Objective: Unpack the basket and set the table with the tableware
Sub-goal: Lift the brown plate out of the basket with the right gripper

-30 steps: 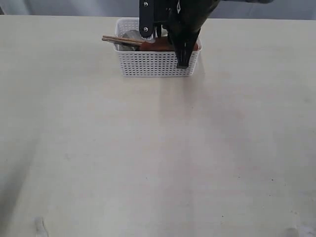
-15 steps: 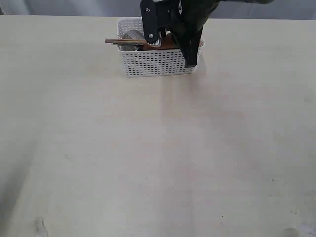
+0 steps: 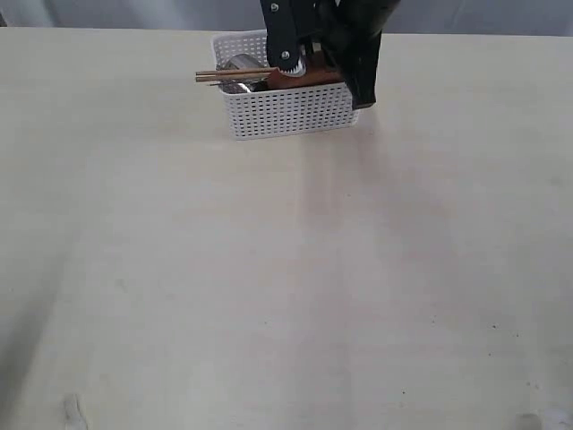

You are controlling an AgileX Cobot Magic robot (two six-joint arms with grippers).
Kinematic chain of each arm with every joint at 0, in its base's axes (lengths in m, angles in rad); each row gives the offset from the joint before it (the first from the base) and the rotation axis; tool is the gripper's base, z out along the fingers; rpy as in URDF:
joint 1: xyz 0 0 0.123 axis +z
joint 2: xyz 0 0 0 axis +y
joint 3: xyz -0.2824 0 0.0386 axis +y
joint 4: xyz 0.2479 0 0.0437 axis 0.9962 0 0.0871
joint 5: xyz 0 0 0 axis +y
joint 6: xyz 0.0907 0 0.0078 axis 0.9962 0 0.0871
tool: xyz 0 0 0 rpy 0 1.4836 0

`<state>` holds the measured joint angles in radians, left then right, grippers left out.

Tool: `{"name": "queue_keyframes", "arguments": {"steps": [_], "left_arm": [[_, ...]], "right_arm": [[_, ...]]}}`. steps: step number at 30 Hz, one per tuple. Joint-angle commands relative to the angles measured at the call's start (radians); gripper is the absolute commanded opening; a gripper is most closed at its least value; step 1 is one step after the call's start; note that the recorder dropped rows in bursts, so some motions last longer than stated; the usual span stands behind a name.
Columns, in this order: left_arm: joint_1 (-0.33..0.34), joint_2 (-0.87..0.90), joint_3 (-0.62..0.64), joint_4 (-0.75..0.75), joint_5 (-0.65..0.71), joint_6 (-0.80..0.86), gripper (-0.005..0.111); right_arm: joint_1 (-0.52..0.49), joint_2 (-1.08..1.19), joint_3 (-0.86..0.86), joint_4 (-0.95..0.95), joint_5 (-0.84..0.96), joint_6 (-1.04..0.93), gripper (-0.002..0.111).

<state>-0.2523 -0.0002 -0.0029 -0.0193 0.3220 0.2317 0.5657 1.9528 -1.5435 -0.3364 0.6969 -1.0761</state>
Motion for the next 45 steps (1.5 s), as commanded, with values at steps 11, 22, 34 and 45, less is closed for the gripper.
{"name": "queue_keyframes", "arguments": {"steps": [11,22,34,45], "left_arm": [[-0.006,0.0,0.003,-0.014,0.001,-0.008,0.0],[-0.006,0.0,0.003,-0.014,0.001,-0.008,0.0],[-0.006,0.0,0.003,-0.012,0.001,-0.008,0.0],[-0.006,0.0,0.003,-0.012,0.001,-0.008,0.0]], "right_arm": [[0.0,-0.029,-0.014,-0.054,0.022,-0.014,0.0],[0.003,-0.036,-0.014,-0.108,0.026,-0.014,0.0],[0.02,-0.086,-0.014,-0.215,0.042,-0.011,0.0],[0.02,-0.152,-0.014,-0.218,0.053,0.037,0.0]]}}
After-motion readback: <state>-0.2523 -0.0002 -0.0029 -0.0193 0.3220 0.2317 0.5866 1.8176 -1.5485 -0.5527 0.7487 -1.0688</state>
